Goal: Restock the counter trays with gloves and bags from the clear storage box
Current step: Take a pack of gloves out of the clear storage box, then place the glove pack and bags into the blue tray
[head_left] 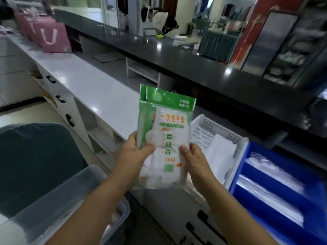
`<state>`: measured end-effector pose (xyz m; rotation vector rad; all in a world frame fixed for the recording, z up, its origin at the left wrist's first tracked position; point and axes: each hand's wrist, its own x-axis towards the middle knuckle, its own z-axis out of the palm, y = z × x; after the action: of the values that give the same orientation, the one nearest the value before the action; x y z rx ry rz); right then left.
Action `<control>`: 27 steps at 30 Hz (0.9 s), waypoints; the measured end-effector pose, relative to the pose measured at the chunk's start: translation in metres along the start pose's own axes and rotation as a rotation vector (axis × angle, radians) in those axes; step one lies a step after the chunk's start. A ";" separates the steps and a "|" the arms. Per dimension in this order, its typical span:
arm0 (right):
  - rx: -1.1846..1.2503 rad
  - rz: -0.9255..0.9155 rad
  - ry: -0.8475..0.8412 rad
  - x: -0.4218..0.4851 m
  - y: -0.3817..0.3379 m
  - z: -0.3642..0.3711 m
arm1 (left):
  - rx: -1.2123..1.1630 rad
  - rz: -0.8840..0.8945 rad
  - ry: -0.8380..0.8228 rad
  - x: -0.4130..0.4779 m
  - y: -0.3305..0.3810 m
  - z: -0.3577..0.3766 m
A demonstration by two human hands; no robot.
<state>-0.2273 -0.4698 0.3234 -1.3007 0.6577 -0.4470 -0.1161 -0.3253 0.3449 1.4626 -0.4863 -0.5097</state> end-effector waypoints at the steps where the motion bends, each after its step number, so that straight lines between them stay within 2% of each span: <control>1: 0.055 0.040 -0.026 -0.002 -0.008 -0.022 | -0.036 -0.025 -0.049 0.002 0.003 0.024; 4: 0.081 0.085 -0.035 -0.012 -0.024 -0.082 | -0.070 -0.075 -0.201 0.003 0.005 0.092; 9: 0.050 0.051 0.177 -0.031 -0.042 -0.168 | 0.107 -0.071 -0.394 0.005 -0.005 0.175; 14: -0.163 -0.046 0.473 -0.040 -0.065 -0.250 | 0.424 0.034 -0.363 0.021 -0.015 0.226; 18: -0.525 -0.081 0.712 -0.053 -0.079 -0.316 | 0.562 0.129 -0.490 0.037 -0.021 0.273; 21: -0.740 -0.012 0.898 -0.066 -0.083 -0.347 | 0.539 0.215 -0.596 0.045 -0.022 0.315; 27: -0.970 0.070 1.006 -0.068 -0.085 -0.352 | 0.390 0.267 -0.865 0.035 -0.013 0.386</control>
<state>-0.5081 -0.7024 0.3739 -1.9159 1.9212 -0.7754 -0.3187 -0.6554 0.3521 1.4568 -1.5110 -0.8587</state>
